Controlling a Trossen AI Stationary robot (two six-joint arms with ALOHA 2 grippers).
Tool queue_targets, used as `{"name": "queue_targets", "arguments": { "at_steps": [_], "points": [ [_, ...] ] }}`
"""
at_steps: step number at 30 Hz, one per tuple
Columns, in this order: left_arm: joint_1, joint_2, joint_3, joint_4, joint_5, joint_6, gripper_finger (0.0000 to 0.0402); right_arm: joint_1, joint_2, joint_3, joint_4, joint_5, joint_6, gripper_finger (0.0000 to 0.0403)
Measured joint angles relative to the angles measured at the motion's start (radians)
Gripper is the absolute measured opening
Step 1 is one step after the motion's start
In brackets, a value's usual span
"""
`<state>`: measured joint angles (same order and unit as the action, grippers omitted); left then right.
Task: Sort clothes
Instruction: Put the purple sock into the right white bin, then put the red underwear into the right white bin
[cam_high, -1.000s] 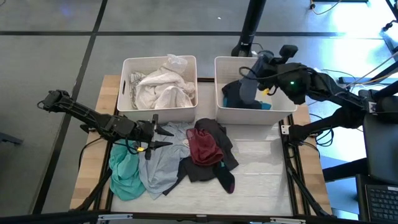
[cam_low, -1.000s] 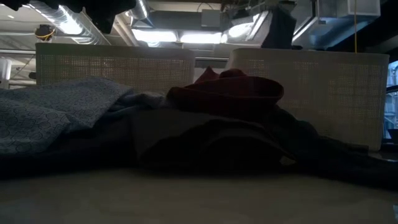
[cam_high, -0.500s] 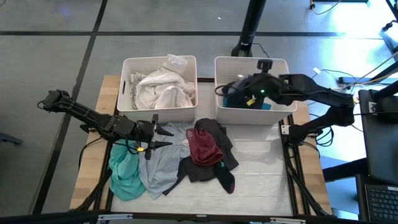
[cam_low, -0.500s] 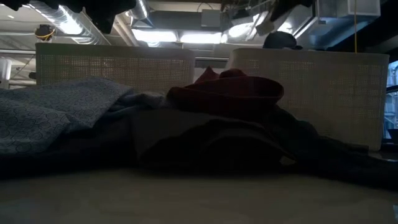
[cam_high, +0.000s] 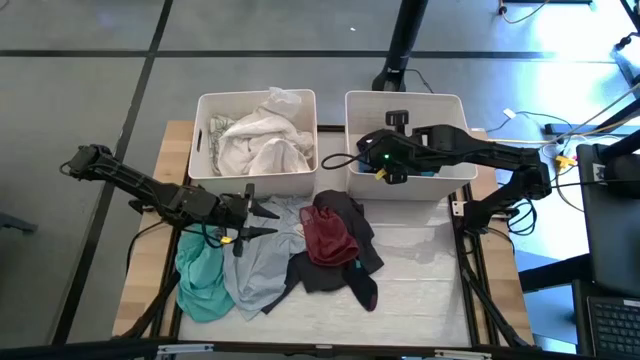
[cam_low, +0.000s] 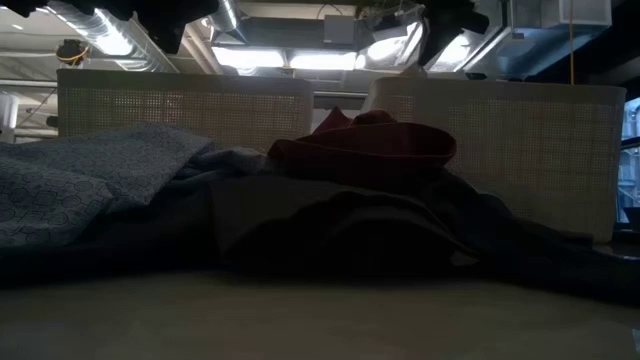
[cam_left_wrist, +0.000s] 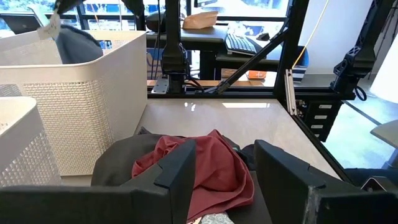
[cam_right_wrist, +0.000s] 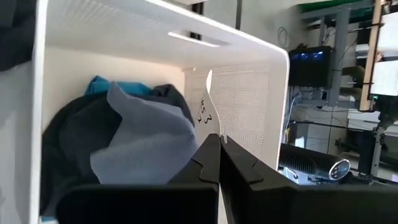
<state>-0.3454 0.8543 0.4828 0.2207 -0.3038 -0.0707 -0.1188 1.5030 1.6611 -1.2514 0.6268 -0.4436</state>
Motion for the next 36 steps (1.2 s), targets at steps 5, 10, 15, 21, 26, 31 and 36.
{"name": "queue_targets", "arguments": {
  "at_steps": [5, 10, 15, 21, 26, 31, 36],
  "points": [
    [0.0, 0.0, 0.0, 0.0, 0.0, 0.0, 0.0153, 0.0, 0.032, 0.0, -0.054, -0.002, 0.033, 0.0003],
    [0.0, 0.0, 0.0, 0.0, 0.0, 0.0, 0.0153, 0.0, 0.045, 0.0, -0.093, -0.017, 0.062, 0.0021],
    [0.0, 0.0, 0.0, 0.0, 0.0, 0.0, 0.0153, 0.0, 0.046, 0.0, -0.095, -0.049, 0.073, 0.0086],
    [0.0, 0.0, 0.0, 0.0, 0.0, 0.0, 0.0153, 0.0, 0.046, 0.0, -0.11, -0.052, 0.078, 0.0173],
    [0.0, 0.0, 0.0, 0.0, 0.0, 0.0, 0.0153, 0.002, 0.046, 0.0, -0.103, -0.106, 0.076, 0.0216],
    [0.0, 0.0, 0.0, 0.0, 0.0, 0.0, 0.0153, 0.049, 0.046, 0.0, -0.044, -0.149, 0.073, 0.0229],
    [0.0, 0.0, 0.0, 0.0, 0.0, 0.0, 0.0153, 0.128, 0.046, 0.0, 0.023, -0.125, 0.07, 0.0229]
  ]
}}
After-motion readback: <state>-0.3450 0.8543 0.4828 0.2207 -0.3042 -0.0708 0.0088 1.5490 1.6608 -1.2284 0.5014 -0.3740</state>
